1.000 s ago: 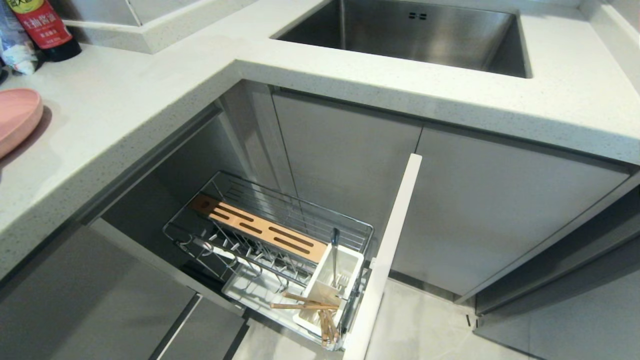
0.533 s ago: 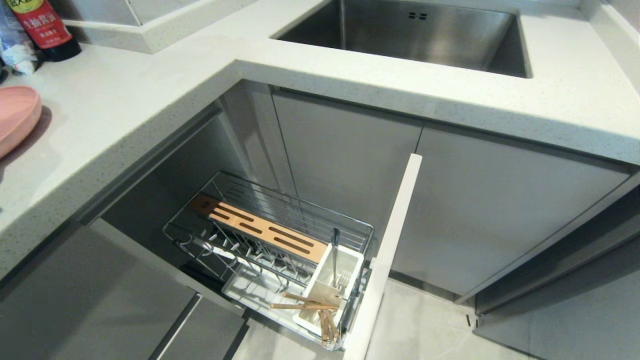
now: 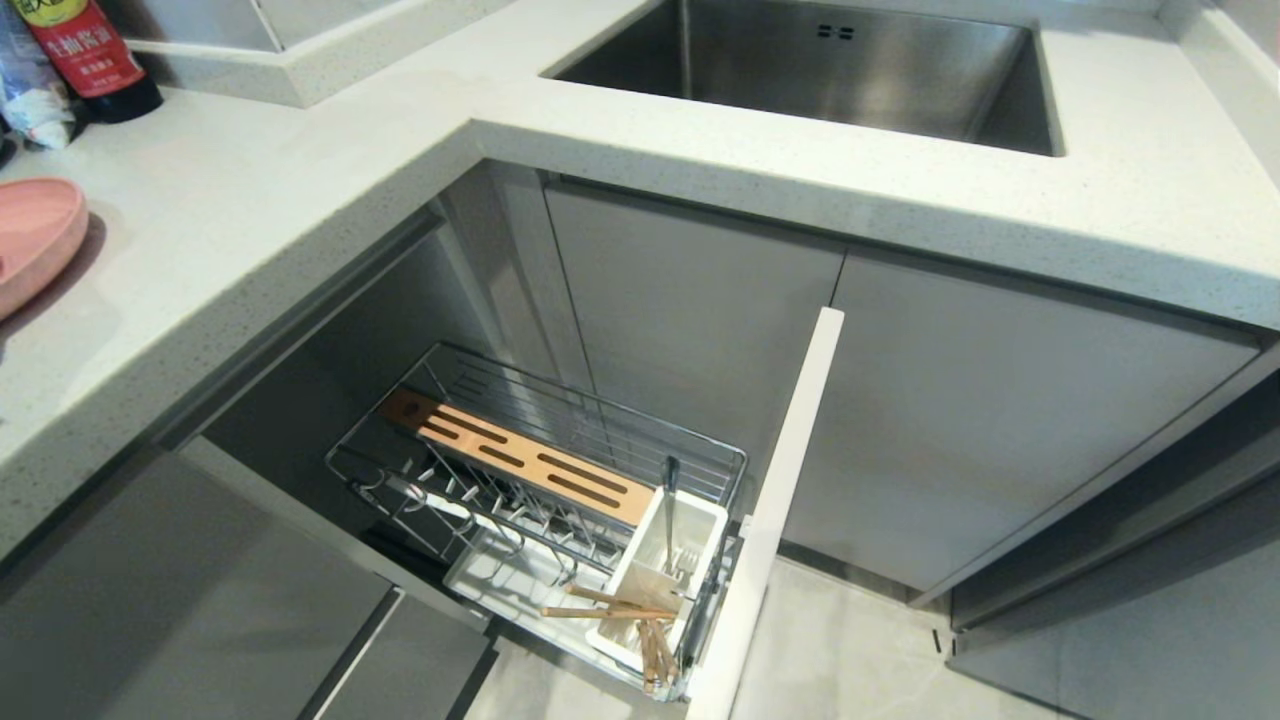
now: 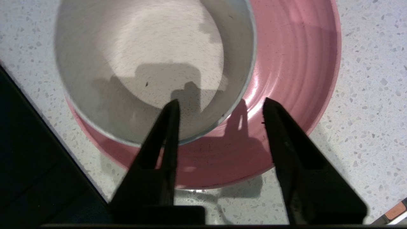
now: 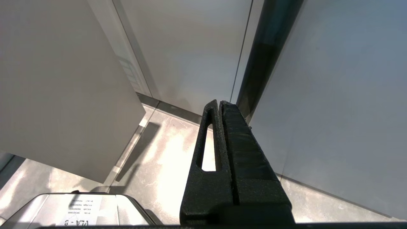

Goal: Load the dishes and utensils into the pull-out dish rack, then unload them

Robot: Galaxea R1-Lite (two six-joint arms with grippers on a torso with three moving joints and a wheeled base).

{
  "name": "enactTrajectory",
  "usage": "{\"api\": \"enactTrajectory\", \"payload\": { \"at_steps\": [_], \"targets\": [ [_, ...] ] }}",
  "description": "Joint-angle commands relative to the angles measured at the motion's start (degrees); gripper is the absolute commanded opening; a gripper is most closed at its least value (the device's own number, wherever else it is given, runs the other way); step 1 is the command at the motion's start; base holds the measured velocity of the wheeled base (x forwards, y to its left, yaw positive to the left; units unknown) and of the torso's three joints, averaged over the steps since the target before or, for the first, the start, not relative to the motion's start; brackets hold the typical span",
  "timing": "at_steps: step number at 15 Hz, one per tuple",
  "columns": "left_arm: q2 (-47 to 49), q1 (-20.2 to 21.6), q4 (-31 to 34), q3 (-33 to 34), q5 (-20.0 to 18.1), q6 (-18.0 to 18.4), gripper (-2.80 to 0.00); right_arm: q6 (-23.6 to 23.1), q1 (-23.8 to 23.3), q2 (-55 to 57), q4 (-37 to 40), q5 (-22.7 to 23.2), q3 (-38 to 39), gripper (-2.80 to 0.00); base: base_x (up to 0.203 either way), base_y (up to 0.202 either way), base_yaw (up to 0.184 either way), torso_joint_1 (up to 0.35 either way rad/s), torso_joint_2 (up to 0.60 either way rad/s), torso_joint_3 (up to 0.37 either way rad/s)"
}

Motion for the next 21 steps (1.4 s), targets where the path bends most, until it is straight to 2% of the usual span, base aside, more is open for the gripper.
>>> {"api": "enactTrajectory", "payload": {
  "at_steps": [1,4,9,10,13,16,17,19,21],
  "targets": [
    [-0.56,0.06,0.24,-0.04,-0.05,-0.12,0.0,-0.02,0.01,0.0,-0.03,0.0,0.0,-2.8,0.0,0.0,0.0,0.0,0.0,0.0],
    [-2.57,0.23,-0.64,-0.07,-0.05,-1.38,0.0,-0.02,0.01,-0.01,-0.03,0.0,0.0,-2.8,0.0,0.0,0.0,0.0,0.0,0.0],
    [-8.28,0.76,-6.71,0.27,-0.05,-8.95,0.0,-0.02,0.01,0.01,-0.03,0.0,0.0,-2.8,0.0,0.0,0.0,0.0,0.0,0.0],
    [-10.02,0.73,-8.64,1.48,-0.05,-10.11,-2.8,-0.02,0.01,-0.06,-0.03,0.0,0.0,-2.8,0.0,0.0,0.0,0.0,0.0,0.0],
    [-14.77,-1.73,-13.0,4.9,-0.05,-11.87,-2.8,-0.02,0.01,0.0,-0.02,0.0,0.0,-2.8,0.0,0.0,0.0,0.0,0.0,0.0],
    [-17.42,-7.08,-16.53,5.14,0.53,-18.15,-2.8,-0.02,0.01,0.02,0.0,0.0,0.0,-2.8,0.0,0.0,0.0,0.0,0.0,0.0],
    [-17.99,-10.95,-17.79,5.16,1.74,-20.63,-2.8,-0.02,0.01,-0.05,-0.03,0.0,0.0,-2.8,0.0,0.0,0.0,0.0,0.0,0.0],
    [-18.79,-20.35,-20.27,5.28,6.62,-26.01,-2.8,-0.02,0.01,0.02,-0.03,0.0,0.0,-2.8,0.0,0.0,0.0,0.0,0.0,0.0],
    [-19.5,-30.33,-21.87,5.89,11.4,-29.74,-2.8,-0.02,0.01,0.02,-0.03,0.0,0.0,-2.8,0.0,0.0,0.0,0.0,0.0,0.0]
  ]
}}
